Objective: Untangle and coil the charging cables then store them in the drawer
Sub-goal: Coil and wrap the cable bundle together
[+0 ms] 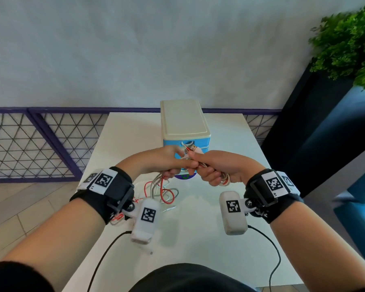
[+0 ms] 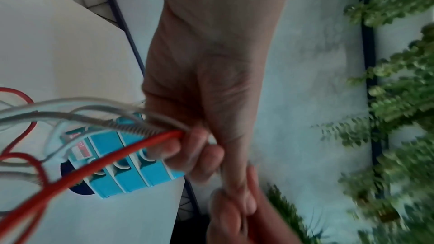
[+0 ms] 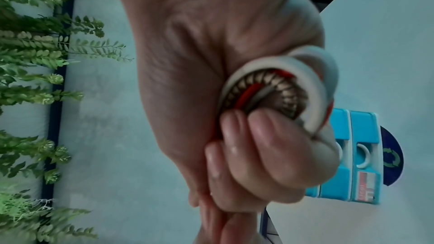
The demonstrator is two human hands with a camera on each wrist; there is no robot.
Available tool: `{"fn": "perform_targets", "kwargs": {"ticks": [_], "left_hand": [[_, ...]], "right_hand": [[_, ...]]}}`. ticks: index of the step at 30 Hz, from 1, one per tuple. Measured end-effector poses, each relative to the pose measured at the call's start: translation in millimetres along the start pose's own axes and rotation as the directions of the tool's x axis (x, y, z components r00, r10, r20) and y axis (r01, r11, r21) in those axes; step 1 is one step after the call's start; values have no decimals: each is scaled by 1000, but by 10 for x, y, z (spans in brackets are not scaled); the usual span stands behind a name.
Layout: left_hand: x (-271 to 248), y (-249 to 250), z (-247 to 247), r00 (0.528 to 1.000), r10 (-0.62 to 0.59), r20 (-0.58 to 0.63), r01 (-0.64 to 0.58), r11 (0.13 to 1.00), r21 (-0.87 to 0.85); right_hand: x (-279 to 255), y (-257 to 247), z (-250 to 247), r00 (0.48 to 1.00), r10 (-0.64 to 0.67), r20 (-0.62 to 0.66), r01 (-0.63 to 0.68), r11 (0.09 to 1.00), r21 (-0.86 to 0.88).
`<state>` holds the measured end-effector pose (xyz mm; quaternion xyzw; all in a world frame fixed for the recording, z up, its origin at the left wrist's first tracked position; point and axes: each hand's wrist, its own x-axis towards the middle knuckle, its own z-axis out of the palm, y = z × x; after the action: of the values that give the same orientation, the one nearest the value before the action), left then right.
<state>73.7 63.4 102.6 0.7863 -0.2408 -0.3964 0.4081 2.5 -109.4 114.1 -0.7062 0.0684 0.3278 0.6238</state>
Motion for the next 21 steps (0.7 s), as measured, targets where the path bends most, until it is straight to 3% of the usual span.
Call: {"fn": "perform_targets", "kwargs": {"ticks": [2, 6, 10, 16, 21], "left_hand": [[-46, -3, -37, 982, -43, 183, 60, 994, -90], [-73, -74, -61, 945, -16, 327, 94, 970, -223], [-73, -202, -114, 927, 101, 362, 82, 886, -455], [-93, -277, -84, 939, 183, 291, 8, 834, -551], [-160, -374, -152, 903, 198, 381, 67, 812, -580]], "right_hand": [[2, 28, 4, 1000, 0, 19, -1, 1000, 19], [-17, 73, 31, 998, -46, 53, 44, 998, 38], [-15, 98, 33, 991, -117, 65, 112, 990, 81], [-9, 44, 71, 982, -183, 46, 181, 982, 47], [-37, -3, -64, 975, -217, -53, 219, 975, 30]]}}
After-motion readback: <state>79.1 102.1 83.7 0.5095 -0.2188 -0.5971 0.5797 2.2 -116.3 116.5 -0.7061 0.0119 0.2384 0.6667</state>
